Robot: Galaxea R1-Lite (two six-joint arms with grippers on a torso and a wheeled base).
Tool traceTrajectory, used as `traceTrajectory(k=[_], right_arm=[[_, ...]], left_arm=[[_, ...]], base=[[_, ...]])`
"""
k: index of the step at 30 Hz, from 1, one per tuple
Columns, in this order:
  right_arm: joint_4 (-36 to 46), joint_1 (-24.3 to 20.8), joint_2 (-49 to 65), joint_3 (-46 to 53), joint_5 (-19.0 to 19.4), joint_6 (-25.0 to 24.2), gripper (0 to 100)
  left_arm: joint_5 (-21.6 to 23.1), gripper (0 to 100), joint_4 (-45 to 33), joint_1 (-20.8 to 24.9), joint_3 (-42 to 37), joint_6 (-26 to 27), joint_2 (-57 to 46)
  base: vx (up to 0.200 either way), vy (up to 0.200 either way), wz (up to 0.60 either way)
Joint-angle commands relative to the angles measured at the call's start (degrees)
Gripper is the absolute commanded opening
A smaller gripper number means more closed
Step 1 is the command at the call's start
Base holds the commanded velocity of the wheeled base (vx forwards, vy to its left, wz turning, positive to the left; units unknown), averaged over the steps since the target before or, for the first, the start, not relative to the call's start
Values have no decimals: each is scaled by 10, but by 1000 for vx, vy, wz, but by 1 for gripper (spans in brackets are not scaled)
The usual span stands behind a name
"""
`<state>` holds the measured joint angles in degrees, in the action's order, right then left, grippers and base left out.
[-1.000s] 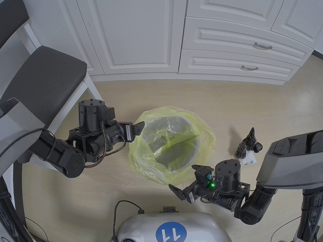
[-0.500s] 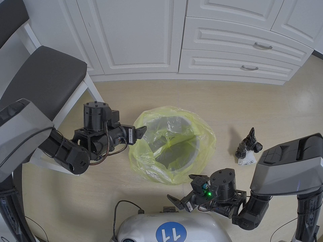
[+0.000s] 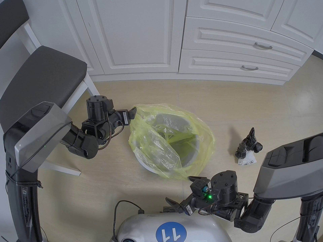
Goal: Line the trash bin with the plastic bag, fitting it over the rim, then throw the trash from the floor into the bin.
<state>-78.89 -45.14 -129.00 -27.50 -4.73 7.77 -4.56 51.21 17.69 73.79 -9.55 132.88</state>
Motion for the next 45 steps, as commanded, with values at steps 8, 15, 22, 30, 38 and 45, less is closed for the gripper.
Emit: traceTrajectory(k=[8, 15, 22, 30, 38, 45], right_arm=[[-3, -11, 4, 7, -4, 0, 100], [-33, -7, 21, 9, -5, 0, 100], [-37, -4, 82, 12, -21, 0, 100], [5, 54, 196, 17, -23, 2, 100], [195, 225, 118, -157, 4, -8, 100], [230, 267, -23, -266, 6, -31, 100]], left_arm=[[-19, 100, -12, -13, 108, 0, 115], [-20, 100, -38, -13, 95, -2, 115], [-32, 100, -35, -10, 77, -2, 75], [-33, 100, -25, -3, -9, -2, 12], [-31, 100, -16, -1, -50, -3, -11], [-28, 100, -25, -2, -40, 0, -1]], base=[[0, 0, 0], [0, 0, 0], [0, 0, 0], [0, 0, 0], [0, 0, 0], [0, 0, 0]])
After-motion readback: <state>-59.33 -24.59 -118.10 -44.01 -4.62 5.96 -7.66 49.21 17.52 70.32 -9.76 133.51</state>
